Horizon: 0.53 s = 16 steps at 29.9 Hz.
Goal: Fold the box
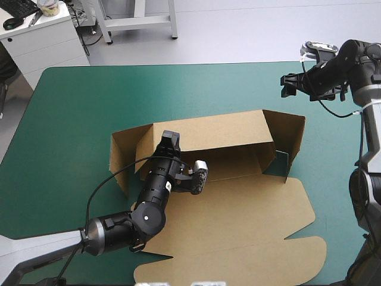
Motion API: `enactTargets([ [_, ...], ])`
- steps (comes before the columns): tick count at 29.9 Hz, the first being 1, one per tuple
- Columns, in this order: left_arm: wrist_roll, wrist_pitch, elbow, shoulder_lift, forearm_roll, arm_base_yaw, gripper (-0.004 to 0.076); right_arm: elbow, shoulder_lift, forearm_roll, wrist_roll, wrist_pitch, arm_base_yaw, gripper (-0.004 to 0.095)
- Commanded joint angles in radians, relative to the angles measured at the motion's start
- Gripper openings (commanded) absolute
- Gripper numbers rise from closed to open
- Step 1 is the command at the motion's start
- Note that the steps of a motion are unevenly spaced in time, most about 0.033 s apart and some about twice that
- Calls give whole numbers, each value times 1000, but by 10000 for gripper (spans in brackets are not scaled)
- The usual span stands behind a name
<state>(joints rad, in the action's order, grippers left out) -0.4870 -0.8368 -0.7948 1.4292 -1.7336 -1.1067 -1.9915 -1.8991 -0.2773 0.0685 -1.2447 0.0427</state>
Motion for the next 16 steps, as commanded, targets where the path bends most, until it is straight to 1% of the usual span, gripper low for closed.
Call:
enactTargets([
  [1, -9, 11, -2, -46, -64, -11, -10, -32, 57, -21, 18, -9, 23, 737],
  [4, -8, 24, -2, -79, -64, -11, -10, -32, 57, -21, 19, -9, 35, 737],
  [6, -8, 52, -2, -108, -62, -7, -10, -32, 57, -23, 22, -9, 40, 737],
  [11, 12, 176, -2, -156, -57, 51, -10, -32, 57, -21, 22, -9, 42, 737],
  [16, 34, 261, -2, -165, -57, 141, -10, -32, 57, -24, 22, -9, 42, 737],
])
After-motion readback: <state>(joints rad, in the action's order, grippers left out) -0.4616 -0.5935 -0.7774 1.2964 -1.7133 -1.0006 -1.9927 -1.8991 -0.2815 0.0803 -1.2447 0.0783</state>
